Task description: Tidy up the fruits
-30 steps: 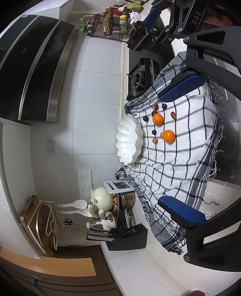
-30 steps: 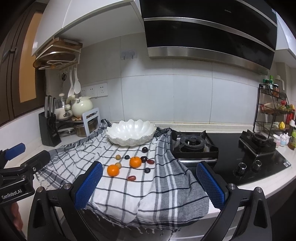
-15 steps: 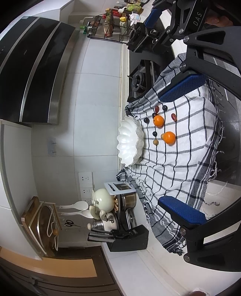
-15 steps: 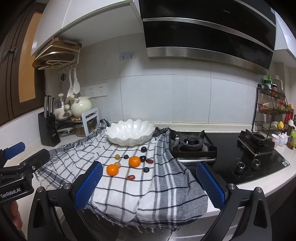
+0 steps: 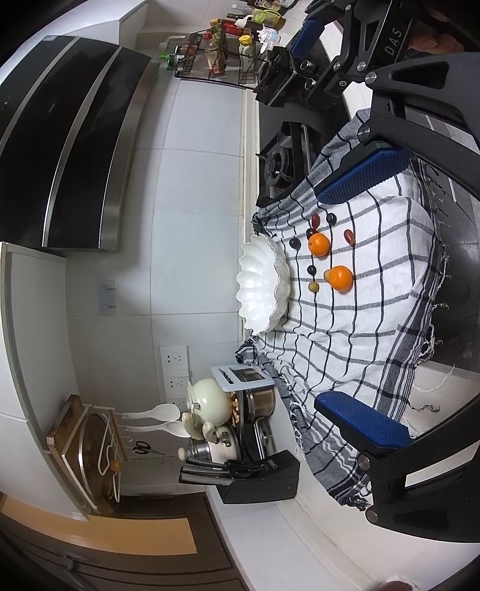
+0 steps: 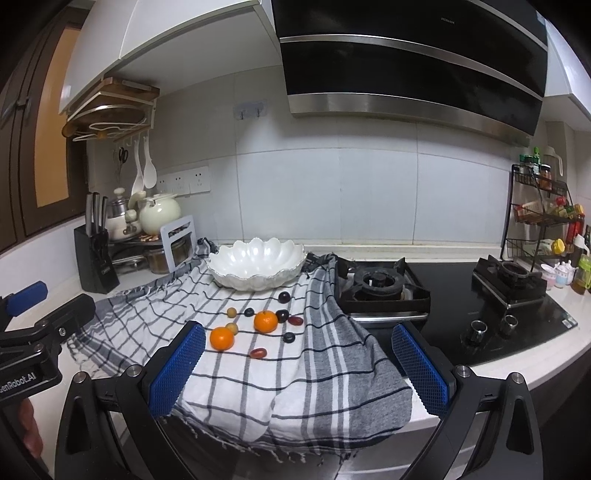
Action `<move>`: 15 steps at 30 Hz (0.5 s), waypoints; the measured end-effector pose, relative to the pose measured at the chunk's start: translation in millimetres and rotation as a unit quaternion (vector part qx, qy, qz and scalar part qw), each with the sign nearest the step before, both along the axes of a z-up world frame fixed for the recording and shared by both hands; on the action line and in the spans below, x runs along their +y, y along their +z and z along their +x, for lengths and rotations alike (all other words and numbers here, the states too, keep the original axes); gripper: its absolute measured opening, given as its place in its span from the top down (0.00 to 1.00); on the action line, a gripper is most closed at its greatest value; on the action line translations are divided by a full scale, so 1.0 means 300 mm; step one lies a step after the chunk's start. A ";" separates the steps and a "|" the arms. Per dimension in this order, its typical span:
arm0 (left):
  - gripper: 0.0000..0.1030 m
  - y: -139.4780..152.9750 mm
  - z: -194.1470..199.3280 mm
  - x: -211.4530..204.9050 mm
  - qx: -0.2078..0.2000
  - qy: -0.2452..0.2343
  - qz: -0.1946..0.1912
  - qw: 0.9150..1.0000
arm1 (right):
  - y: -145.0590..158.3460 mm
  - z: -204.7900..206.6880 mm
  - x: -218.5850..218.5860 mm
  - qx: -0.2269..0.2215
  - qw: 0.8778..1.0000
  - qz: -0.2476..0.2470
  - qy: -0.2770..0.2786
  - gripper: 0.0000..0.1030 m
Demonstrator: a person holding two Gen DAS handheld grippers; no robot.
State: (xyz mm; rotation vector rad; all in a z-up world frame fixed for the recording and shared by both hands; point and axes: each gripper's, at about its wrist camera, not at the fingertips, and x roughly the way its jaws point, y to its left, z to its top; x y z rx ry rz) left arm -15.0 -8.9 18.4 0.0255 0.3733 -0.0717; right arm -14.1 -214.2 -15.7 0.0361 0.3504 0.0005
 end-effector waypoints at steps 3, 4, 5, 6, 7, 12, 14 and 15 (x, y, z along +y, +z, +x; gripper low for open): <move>0.00 0.000 0.000 0.001 0.001 0.000 0.000 1.000 | 0.002 -0.001 0.011 0.000 1.000 0.000 0.000 0.00; 0.00 -0.001 0.000 0.002 0.000 0.000 0.000 1.000 | 0.001 0.000 0.009 0.000 1.000 0.000 0.000 0.00; 0.00 0.000 -0.001 0.002 0.000 0.000 0.000 1.000 | 0.001 -0.001 0.011 0.000 1.000 0.000 0.000 0.00; 0.00 -0.001 0.000 0.002 0.000 0.000 0.000 1.000 | 0.000 -0.001 0.008 0.000 1.000 0.001 0.001 0.00; 0.00 0.000 0.001 0.002 0.000 0.001 0.001 1.000 | 0.001 -0.002 0.012 0.001 1.000 0.000 0.000 0.00; 0.00 0.000 0.003 0.001 0.001 0.001 0.001 1.000 | 0.001 -0.002 0.013 0.001 1.000 0.000 0.000 0.00; 0.00 0.000 0.003 0.002 0.001 0.001 0.001 1.000 | 0.001 0.001 0.014 0.002 1.000 0.000 0.001 0.00; 0.00 -0.001 0.004 0.001 0.002 0.002 0.002 1.000 | 0.003 0.000 0.017 0.001 1.000 0.000 0.000 0.00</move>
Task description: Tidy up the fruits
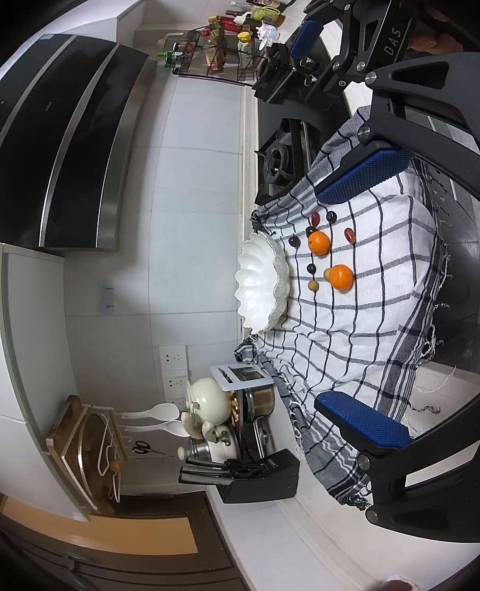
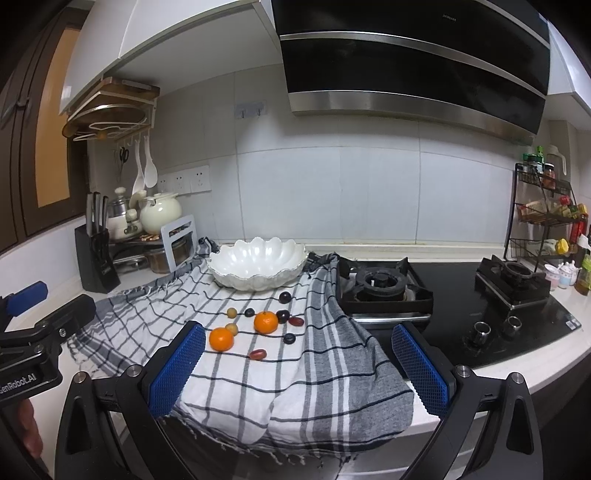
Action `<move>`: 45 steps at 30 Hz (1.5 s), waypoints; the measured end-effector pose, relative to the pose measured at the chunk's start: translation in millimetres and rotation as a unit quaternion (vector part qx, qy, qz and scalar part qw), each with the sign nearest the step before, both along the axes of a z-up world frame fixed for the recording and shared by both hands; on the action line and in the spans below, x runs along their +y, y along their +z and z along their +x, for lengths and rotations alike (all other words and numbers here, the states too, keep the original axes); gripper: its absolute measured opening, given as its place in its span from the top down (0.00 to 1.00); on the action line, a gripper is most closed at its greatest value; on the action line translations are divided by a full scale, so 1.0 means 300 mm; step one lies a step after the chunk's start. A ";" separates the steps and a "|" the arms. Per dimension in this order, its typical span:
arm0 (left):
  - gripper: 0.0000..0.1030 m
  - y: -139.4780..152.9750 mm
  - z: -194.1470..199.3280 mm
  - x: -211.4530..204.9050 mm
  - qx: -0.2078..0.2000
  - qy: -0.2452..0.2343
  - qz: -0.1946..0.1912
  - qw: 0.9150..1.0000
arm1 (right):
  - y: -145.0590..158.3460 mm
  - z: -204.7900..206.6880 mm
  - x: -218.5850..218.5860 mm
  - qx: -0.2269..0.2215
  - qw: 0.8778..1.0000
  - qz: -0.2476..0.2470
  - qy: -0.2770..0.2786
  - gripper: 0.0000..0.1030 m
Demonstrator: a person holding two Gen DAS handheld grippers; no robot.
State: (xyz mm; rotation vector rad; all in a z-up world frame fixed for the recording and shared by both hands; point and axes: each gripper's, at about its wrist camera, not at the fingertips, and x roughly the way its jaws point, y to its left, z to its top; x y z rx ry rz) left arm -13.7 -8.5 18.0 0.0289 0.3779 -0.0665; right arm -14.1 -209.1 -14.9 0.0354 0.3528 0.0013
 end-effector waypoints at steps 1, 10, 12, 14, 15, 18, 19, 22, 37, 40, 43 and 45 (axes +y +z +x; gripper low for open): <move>0.00 -0.002 0.004 0.000 0.002 0.001 0.000 1.000 | -0.001 0.000 0.000 0.001 1.000 0.000 0.001 0.00; 0.00 -0.042 0.086 0.009 0.030 0.002 0.007 1.000 | -0.023 0.074 0.034 0.021 1.000 -0.006 0.021 0.00; 0.00 -0.051 0.110 0.010 0.034 -0.002 0.013 0.999 | -0.029 0.098 0.038 0.023 0.999 -0.007 0.025 0.01; 0.03 -0.061 0.136 0.008 0.035 -0.006 0.020 0.999 | -0.040 0.125 0.047 0.025 0.999 -0.010 0.028 0.01; 0.04 -0.065 0.151 0.007 0.036 -0.009 0.024 0.999 | -0.044 0.139 0.050 0.025 0.999 -0.011 0.029 0.01; 0.07 -0.085 0.208 0.011 0.043 -0.013 0.034 0.998 | -0.062 0.192 0.062 0.036 0.999 -0.013 0.033 0.01; 0.10 -0.090 0.224 0.011 0.046 -0.014 0.036 0.998 | -0.069 0.212 0.069 0.041 0.999 -0.015 0.034 0.01; 0.14 -0.120 0.287 0.015 0.062 -0.025 0.037 0.997 | -0.095 0.265 0.086 0.053 0.998 -0.019 0.037 0.04; 0.29 -0.290 0.537 0.008 0.107 -0.127 0.065 0.984 | -0.258 0.495 0.168 0.117 0.990 -0.044 0.068 0.20; 0.31 -0.325 0.579 0.002 0.115 -0.148 0.070 0.980 | -0.295 0.536 0.180 0.130 0.987 -0.042 0.078 0.24; 0.34 -0.363 0.613 -0.006 0.125 -0.169 0.079 0.975 | -0.330 0.570 0.194 0.142 0.985 -0.052 0.083 0.27; 0.35 -0.384 0.634 -0.013 0.130 -0.182 0.084 0.971 | -0.351 0.586 0.200 0.149 0.983 -0.057 0.088 0.29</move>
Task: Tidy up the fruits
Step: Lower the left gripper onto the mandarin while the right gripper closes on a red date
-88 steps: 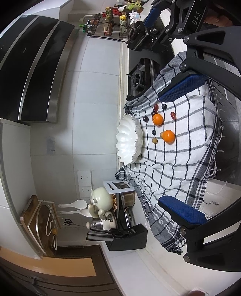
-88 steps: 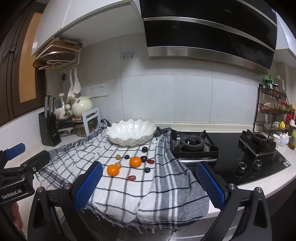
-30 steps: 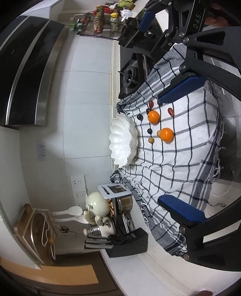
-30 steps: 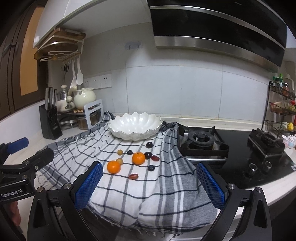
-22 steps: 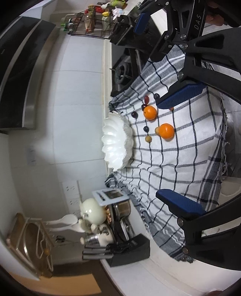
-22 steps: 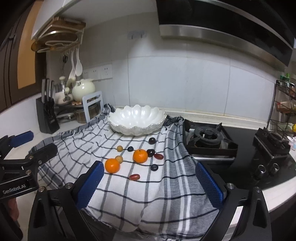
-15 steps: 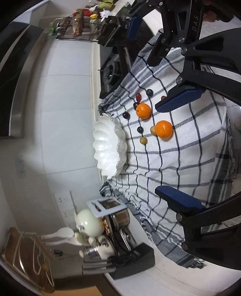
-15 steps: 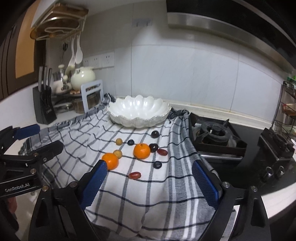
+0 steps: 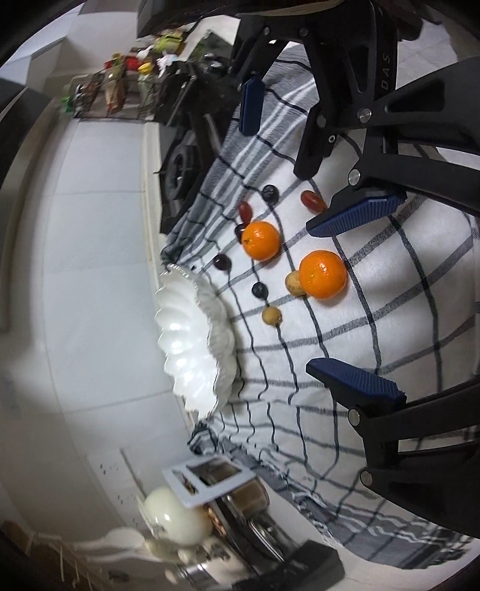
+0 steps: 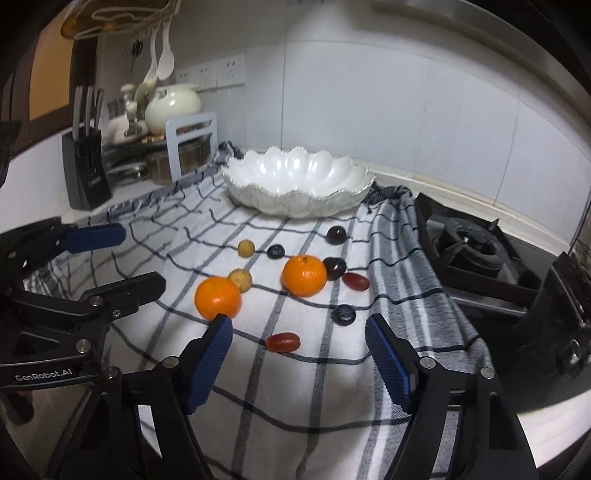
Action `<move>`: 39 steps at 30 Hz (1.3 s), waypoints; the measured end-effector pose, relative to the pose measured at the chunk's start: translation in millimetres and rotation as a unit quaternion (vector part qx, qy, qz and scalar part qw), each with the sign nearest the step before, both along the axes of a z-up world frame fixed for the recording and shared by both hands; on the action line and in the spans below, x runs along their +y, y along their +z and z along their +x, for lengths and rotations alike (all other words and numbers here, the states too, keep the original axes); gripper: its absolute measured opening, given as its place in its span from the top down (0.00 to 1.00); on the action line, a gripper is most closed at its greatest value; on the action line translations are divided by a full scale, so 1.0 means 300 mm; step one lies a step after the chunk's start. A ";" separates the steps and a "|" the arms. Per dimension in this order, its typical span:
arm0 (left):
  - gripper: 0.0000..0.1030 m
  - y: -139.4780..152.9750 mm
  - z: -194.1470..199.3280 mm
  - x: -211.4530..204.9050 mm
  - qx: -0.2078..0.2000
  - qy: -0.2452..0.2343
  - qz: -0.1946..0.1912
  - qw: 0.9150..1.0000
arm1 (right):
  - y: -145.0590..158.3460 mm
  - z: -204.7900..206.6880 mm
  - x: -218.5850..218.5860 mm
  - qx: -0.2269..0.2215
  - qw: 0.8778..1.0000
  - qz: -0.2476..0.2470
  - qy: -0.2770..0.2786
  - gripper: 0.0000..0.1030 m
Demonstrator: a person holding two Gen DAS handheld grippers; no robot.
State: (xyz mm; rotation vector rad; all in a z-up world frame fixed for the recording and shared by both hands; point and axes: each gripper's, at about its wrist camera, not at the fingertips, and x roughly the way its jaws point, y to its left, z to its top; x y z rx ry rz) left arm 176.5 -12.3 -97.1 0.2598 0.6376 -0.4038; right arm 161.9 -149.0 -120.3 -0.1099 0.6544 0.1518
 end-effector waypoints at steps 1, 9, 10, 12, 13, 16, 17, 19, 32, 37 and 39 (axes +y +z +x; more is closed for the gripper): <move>0.36 -0.010 0.011 -0.004 0.003 -0.006 0.002 1.000 | -0.013 0.012 0.004 0.005 1.000 -0.002 0.003 0.30; 0.42 -0.090 0.085 -0.034 0.042 -0.046 0.001 0.998 | -0.098 0.073 0.008 0.046 0.999 0.016 0.024 0.42; 0.43 -0.100 0.097 -0.037 0.047 -0.047 0.000 0.998 | -0.106 0.078 0.009 0.048 0.998 0.016 0.026 0.43; 0.44 -0.111 0.111 -0.039 0.053 -0.050 -0.004 0.997 | -0.120 0.090 0.009 0.055 0.998 0.018 0.028 0.45; 0.44 -0.118 0.119 -0.040 0.057 -0.052 -0.005 0.997 | -0.126 0.094 0.009 0.058 0.998 0.021 0.030 0.46; 0.47 -0.138 0.138 -0.048 0.067 -0.062 -0.010 0.996 | -0.139 0.104 0.010 0.060 0.997 0.019 0.033 0.48; 0.48 -0.142 0.143 -0.051 0.069 -0.062 -0.009 0.996 | -0.143 0.108 0.010 0.060 0.997 0.019 0.036 0.48; 0.50 -0.155 0.153 -0.056 0.077 -0.065 -0.009 0.995 | -0.147 0.116 0.012 0.063 0.997 0.018 0.041 0.50; 0.54 -0.194 0.197 -0.071 0.106 -0.056 -0.024 0.993 | -0.167 0.148 0.004 0.078 0.995 0.034 0.054 0.60; 0.57 -0.199 0.201 -0.065 0.111 -0.045 -0.030 0.992 | -0.172 0.147 0.012 0.082 0.995 0.026 0.058 0.70; 0.57 -0.199 0.202 -0.065 0.112 -0.041 -0.033 0.992 | -0.171 0.149 0.010 0.083 0.995 0.025 0.058 0.71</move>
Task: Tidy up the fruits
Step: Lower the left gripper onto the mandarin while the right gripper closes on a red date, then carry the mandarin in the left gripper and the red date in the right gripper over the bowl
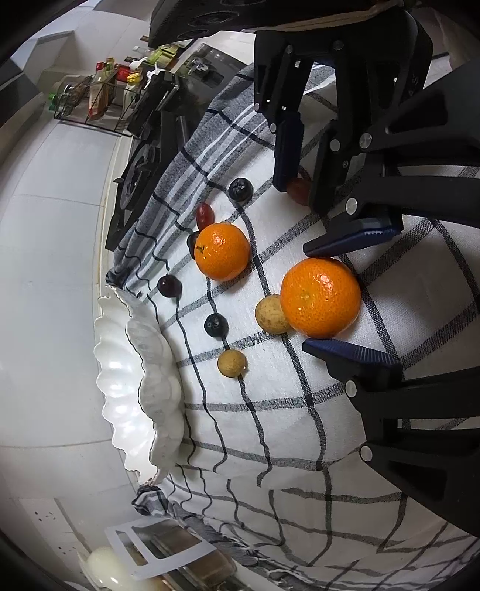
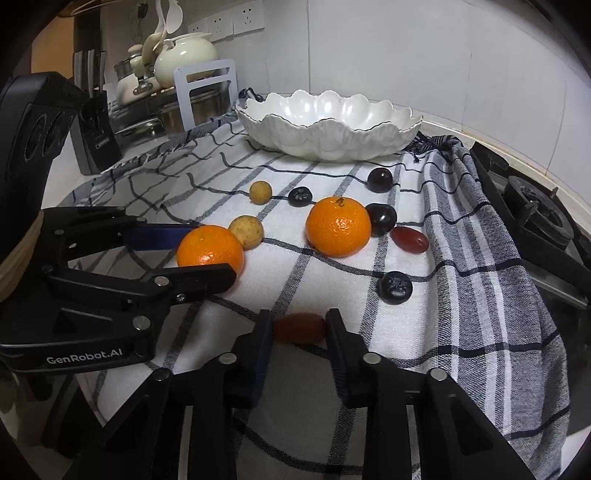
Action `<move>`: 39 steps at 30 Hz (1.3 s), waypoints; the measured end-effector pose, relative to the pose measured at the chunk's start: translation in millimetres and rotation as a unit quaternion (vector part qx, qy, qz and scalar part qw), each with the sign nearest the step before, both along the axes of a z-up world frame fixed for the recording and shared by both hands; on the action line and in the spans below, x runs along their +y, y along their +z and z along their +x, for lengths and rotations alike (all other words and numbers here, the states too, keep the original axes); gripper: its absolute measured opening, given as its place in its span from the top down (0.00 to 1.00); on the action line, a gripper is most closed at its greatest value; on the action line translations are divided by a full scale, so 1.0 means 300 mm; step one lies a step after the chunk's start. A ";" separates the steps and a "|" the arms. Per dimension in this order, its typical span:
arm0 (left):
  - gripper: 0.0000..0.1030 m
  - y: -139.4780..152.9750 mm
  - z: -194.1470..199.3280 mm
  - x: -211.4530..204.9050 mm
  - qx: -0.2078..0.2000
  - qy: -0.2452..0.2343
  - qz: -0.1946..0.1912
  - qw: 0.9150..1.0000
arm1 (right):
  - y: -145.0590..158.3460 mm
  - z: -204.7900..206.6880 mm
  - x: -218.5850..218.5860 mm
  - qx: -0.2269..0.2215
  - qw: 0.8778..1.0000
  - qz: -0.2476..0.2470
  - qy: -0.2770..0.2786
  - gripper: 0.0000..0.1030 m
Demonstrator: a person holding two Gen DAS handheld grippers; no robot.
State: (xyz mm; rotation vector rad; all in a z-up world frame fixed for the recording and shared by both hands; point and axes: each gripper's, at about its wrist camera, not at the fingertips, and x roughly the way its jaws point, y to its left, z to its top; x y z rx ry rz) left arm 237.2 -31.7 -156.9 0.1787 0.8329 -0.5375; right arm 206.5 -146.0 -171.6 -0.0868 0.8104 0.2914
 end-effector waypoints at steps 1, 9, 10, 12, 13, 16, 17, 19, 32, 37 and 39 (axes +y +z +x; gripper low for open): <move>0.57 0.000 0.001 0.001 0.001 0.003 -0.002 1.000 | 0.001 0.001 -0.002 0.000 1.000 0.000 0.000 0.71; 0.58 0.020 -0.004 0.020 0.004 0.028 -0.016 0.999 | 0.030 -0.001 -0.013 -0.010 1.000 0.002 -0.012 0.72; 0.58 0.027 -0.006 0.022 0.002 0.031 -0.017 0.999 | 0.038 -0.001 -0.015 -0.012 1.000 0.002 -0.013 0.72; 0.58 0.044 -0.007 0.029 0.002 0.036 -0.021 0.999 | 0.059 0.002 -0.015 -0.018 1.000 0.003 -0.015 0.72; 0.58 0.053 -0.008 0.032 0.001 0.039 -0.023 0.999 | 0.069 0.003 -0.017 -0.021 1.000 0.004 -0.016 0.72; 0.58 0.085 -0.006 0.044 -0.008 0.048 -0.024 0.999 | 0.105 0.012 -0.019 -0.031 0.999 0.011 -0.019 0.72; 0.58 0.096 -0.004 0.050 -0.011 0.050 -0.027 0.998 | 0.112 0.016 -0.018 -0.033 0.999 0.011 -0.019 0.72; 0.58 0.121 0.002 0.059 -0.016 0.055 -0.033 0.998 | 0.140 0.027 -0.015 -0.043 0.999 0.010 -0.023 0.72; 0.58 0.290 0.061 0.089 -0.074 0.102 -0.055 0.990 | 0.310 0.111 -0.025 -0.114 0.993 0.026 -0.019 0.72; 0.59 0.335 0.093 0.086 -0.092 0.133 -0.059 0.985 | 0.377 0.162 -0.038 -0.144 0.989 0.030 -0.008 0.72; 0.59 0.353 0.110 0.088 -0.100 0.142 -0.060 0.983 | 0.401 0.188 -0.042 -0.154 0.988 0.030 -0.008 0.72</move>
